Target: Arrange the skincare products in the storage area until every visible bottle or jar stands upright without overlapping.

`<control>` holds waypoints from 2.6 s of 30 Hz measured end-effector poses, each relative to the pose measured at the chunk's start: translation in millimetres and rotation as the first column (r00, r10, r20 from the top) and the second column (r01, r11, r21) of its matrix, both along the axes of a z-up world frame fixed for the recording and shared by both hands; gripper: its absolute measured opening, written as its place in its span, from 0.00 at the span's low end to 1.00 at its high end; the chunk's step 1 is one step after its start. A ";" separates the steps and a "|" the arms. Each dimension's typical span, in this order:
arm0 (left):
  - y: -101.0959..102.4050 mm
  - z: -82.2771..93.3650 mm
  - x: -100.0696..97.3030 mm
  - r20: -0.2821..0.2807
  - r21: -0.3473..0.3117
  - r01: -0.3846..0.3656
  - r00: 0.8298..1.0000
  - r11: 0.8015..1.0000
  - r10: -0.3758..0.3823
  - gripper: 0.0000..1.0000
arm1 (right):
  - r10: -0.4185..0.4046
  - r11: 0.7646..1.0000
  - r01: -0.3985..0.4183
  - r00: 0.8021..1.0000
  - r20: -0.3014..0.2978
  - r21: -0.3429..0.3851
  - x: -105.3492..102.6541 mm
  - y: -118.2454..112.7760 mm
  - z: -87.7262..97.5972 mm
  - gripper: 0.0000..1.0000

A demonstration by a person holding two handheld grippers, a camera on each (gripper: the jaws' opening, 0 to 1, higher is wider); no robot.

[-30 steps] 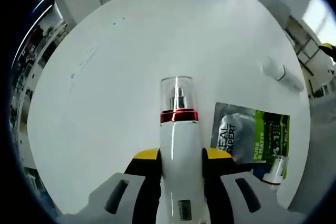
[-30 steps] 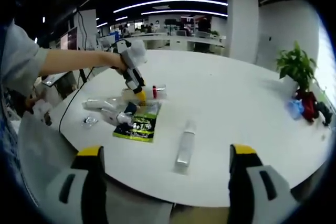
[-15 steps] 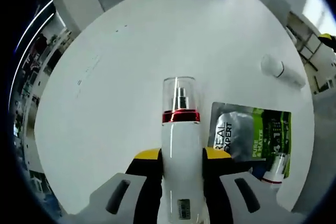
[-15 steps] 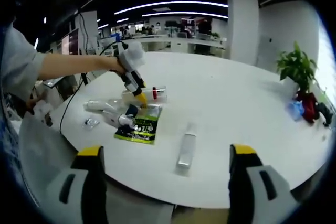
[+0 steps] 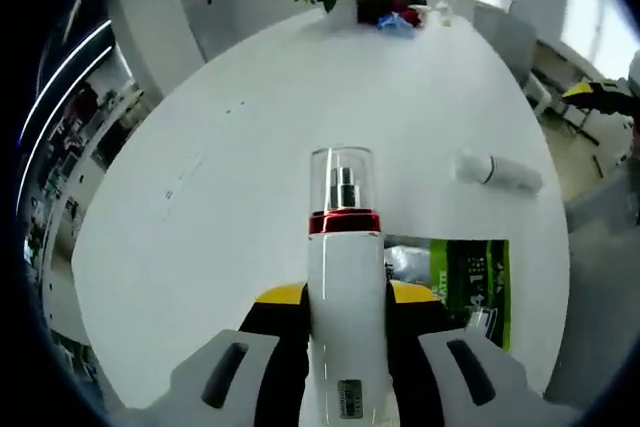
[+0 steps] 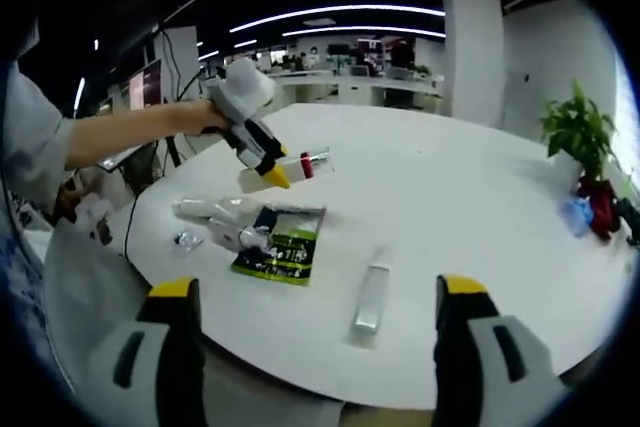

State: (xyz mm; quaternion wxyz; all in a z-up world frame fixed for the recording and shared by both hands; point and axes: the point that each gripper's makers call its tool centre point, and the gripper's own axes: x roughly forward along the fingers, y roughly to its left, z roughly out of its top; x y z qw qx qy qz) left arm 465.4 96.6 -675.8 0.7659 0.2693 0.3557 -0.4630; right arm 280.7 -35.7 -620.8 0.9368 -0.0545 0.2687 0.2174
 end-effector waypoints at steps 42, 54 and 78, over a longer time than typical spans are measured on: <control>-11.5 38.4 -118.4 -0.210 -0.429 -0.111 0.977 0.897 0.021 0.25 | 0.093 0.773 -0.022 0.992 -0.080 0.634 68.3 62.0 26.7 0.56; -25.8 40.2 -138.8 -0.359 -0.541 -0.165 0.932 0.824 -0.049 0.25 | 0.128 0.624 0.034 0.981 -0.146 0.781 83.9 86.9 23.7 0.44; -49.8 0.2 -147.1 -0.422 -0.452 -0.157 0.905 0.878 -0.056 0.25 | 0.202 0.831 -0.110 0.973 -0.112 0.546 85.8 104.3 10.2 0.30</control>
